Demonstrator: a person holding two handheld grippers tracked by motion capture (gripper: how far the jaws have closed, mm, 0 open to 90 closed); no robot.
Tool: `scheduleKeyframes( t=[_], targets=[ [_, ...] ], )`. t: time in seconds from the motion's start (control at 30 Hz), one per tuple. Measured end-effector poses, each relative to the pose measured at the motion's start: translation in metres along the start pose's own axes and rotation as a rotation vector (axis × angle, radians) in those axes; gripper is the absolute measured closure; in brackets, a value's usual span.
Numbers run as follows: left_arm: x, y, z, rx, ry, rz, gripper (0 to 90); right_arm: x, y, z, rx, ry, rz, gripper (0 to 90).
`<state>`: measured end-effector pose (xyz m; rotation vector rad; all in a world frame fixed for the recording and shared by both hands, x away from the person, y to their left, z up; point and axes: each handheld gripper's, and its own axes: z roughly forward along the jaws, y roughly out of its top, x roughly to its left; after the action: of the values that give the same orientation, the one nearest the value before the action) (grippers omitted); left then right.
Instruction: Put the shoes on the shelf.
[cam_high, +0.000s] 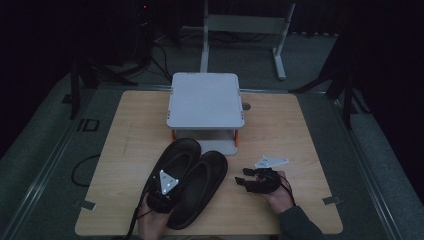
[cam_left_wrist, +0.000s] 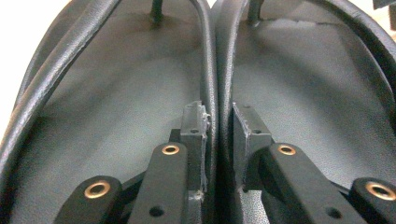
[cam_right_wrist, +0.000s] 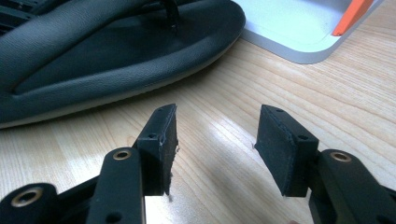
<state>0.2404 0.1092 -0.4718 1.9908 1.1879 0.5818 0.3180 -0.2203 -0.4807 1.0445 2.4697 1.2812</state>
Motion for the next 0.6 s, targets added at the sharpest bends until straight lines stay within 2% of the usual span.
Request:
scheduleKeyframes(
  t=[0.6],
  targets=[
    [0.007, 0.011, 0.001, -0.034, 0.007, -0.029, 76.7, -0.007, -0.002, -0.001, -0.010, -0.017, 0.026, 47.5]
  ],
)
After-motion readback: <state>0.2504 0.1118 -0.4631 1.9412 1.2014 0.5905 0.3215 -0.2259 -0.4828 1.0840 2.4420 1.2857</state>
